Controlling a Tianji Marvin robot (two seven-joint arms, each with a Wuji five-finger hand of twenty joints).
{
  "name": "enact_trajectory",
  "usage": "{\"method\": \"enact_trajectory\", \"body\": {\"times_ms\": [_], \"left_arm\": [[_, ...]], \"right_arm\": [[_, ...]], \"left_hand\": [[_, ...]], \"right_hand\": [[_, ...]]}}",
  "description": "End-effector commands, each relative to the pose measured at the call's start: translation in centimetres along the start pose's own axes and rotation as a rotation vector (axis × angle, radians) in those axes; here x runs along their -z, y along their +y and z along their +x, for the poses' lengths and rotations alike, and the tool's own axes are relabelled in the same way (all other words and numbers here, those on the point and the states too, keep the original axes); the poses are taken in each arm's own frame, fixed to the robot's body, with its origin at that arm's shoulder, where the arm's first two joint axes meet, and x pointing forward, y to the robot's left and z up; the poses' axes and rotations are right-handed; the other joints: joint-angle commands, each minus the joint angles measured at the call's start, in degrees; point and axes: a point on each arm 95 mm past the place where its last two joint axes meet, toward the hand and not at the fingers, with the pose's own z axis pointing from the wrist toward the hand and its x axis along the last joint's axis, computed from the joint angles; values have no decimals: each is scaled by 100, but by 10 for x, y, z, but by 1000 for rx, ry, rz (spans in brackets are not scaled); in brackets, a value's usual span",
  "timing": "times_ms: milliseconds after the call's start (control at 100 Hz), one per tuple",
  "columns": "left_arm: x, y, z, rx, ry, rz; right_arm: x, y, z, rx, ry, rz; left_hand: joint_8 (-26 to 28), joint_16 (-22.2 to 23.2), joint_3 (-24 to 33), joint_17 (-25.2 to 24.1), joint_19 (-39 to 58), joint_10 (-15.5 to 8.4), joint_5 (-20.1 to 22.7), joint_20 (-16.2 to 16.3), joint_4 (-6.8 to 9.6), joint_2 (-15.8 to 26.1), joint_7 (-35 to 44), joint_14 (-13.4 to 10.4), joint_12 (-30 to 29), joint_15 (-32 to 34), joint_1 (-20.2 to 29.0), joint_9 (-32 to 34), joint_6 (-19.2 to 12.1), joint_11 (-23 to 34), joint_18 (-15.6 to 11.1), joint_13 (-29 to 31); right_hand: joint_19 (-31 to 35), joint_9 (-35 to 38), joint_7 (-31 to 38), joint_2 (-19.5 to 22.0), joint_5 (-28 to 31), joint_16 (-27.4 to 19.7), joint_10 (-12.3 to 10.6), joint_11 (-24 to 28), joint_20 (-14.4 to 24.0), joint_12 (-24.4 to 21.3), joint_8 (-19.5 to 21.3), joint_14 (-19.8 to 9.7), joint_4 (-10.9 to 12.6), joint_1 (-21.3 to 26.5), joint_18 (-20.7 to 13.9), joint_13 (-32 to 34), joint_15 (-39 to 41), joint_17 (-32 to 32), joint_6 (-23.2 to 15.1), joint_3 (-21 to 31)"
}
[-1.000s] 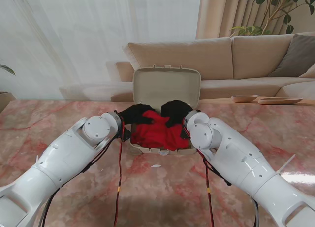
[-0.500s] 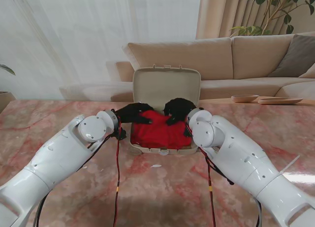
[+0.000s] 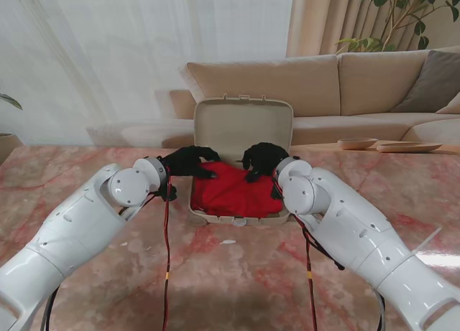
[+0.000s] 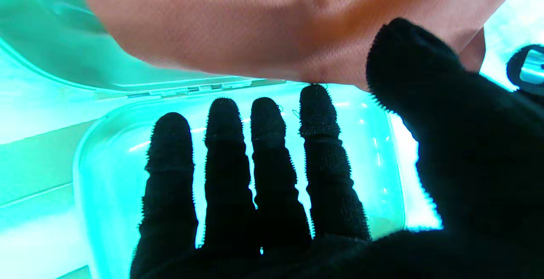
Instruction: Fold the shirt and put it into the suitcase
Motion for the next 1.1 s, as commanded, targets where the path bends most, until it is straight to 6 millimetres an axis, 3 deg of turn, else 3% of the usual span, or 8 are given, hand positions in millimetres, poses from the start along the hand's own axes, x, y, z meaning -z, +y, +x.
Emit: {"method": "enact_trajectory", "body": {"times_ms": [0,760,1090], "left_arm": [[3,-4,-1,-4,-6,9],[22,-12,16,-14,-3,111],[9,-1,20,-1,31,86]], "right_arm": [[1,-3,-3,0,-12,20],[15,0,-1,20,-12,-11],[25,-5,5,14,11,-34]], "left_hand": [[-90,-65,-141,-80,-53,54,-188,-49,111,209,-101,101,-71,-119,-206,-216,-19,-39,-10,-158],[-33,-31,-409,23,10,-3,16,-50,119,365,-45,85,-27,0,-55,100,-34,61,-23,40],[-24,-25,-658,9,-9,-11,33,-53,137,598,-59,98,-22,-16,2,158,-68,41,-2,64]], "right_hand": [[162,-127,-91,-90,-93,-123,91,-80,-135,-105,58,52,162,-74,95,-143,35,-87,38,72],[162,-72,-157,-76,-49,-141,111,-163,-270,-114,92,90,177,-107,114,-195,-16,-156,28,42],[162,-21,-180,-32,-28,-151,91,-205,-290,-114,99,83,181,-130,114,-192,-41,-157,-2,38]]}}
